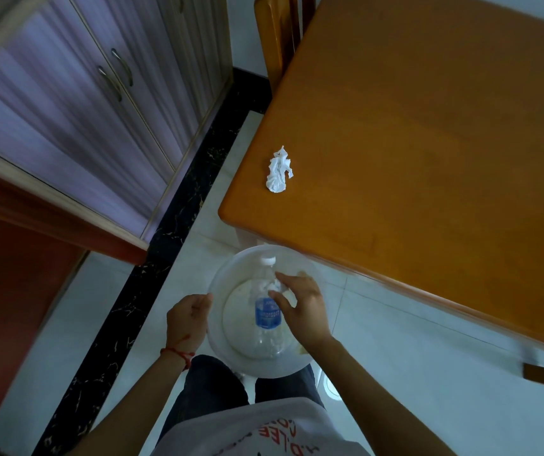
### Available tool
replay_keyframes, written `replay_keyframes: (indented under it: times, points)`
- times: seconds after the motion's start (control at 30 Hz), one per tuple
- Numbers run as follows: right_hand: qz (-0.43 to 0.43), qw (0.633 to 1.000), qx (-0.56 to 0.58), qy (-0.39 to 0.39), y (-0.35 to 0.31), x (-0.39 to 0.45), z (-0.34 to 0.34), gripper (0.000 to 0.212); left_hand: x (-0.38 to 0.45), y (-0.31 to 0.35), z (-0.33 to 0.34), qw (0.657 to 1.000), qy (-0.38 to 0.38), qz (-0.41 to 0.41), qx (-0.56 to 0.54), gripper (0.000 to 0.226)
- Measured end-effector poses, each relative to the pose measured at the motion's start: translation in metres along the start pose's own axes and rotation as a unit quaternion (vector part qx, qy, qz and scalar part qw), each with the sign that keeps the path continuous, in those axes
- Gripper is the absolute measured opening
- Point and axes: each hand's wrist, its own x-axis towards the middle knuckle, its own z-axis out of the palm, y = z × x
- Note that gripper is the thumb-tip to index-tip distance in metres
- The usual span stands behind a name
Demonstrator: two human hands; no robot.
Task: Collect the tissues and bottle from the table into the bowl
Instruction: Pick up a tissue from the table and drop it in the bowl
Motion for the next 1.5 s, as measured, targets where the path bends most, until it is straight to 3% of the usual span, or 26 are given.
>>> replay_keyframes:
  times: [0.07,0.13,0.5,0.77,0.87,1.03,1.5]
  points:
    - [-0.012,1.000,-0.005,-0.023,-0.004,0.003,-0.003,0.055,0.000,-0.001,-0.002,1.000,0.006,-0.009,0.001,0.037]
    - [-0.025,0.999,0.005,-0.025,-0.009,0.012,-0.009,0.051,-0.001,0.000,-0.003,1.000,0.013,-0.012,0.010,0.038]
    - [-0.037,0.994,0.038,0.097,-0.042,0.136,-0.039,0.050,-0.003,-0.001,-0.012,0.998,0.044,-0.041,-0.014,0.030]
    - [-0.054,0.998,0.004,0.033,-0.048,0.198,-0.030,0.058,-0.001,-0.009,-0.017,0.997,0.045,-0.049,-0.038,0.021]
    - [-0.057,0.997,-0.045,0.014,-0.045,0.206,-0.025,0.053,0.000,-0.011,-0.018,0.997,0.047,-0.050,-0.039,0.018]
    - [-0.077,0.993,-0.061,0.060,-0.040,0.204,-0.017,0.039,0.003,-0.014,-0.020,0.997,0.055,-0.049,-0.026,0.019]
    - [-0.042,0.990,0.067,0.114,-0.055,0.154,-0.012,0.023,0.006,-0.007,-0.021,0.997,0.050,-0.047,-0.024,0.021]
